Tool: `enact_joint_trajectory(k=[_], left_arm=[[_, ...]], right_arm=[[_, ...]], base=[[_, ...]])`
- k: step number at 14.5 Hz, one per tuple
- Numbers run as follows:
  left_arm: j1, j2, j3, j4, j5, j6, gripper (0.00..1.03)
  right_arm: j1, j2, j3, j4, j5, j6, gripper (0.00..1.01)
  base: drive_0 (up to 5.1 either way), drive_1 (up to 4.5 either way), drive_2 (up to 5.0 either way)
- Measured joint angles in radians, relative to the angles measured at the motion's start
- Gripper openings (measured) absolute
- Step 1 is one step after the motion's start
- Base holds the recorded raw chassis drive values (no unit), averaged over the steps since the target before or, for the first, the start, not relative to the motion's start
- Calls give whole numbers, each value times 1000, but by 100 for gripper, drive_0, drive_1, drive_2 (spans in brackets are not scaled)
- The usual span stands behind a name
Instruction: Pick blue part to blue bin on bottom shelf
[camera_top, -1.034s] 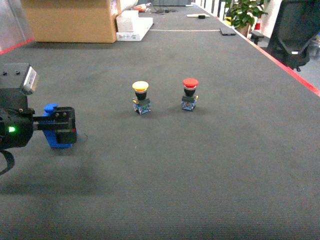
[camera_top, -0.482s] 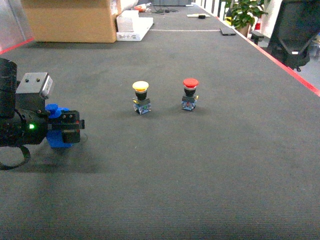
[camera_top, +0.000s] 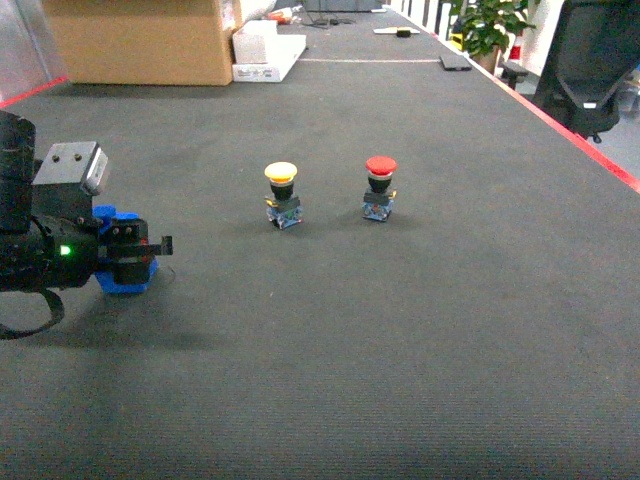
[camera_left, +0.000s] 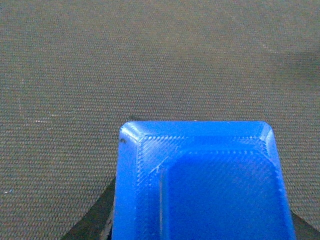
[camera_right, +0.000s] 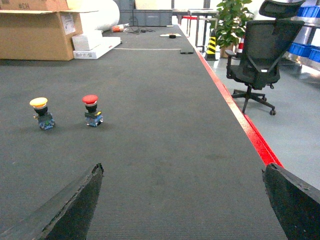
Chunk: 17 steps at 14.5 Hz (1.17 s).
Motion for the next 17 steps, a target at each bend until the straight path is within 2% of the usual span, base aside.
enact_joint_trajectory(k=[3,6,7,9,10,11,17], left_arm=[[2,-58,-55,18,-2,1,44],[5,-169,-148,53,-21,5,44],[5,-231,-188,70,-45,20,44],[-8,-966,-376,-128,-111,42,44],[-19,-1306,-489,-334,-150,46,44],[-19,-1381,-492,-332,-153,43,44],[-20,-1365,-495,-342,-153,38,43]], right_arm=[[0,0,0,0,0,0,98],[0,0,0,0,0,0,98],[0,0,0,0,0,0,98],[0,0,0,0,0,0,98],[0,0,0,0,0,0,98],[0,0,0,0,0,0,98],[0,0,0,0,0,0,98]], base=[[0,0,0],[0,0,0],[0,0,0],[0,0,0],[0,0,0],[0,0,0],[0,0,0]])
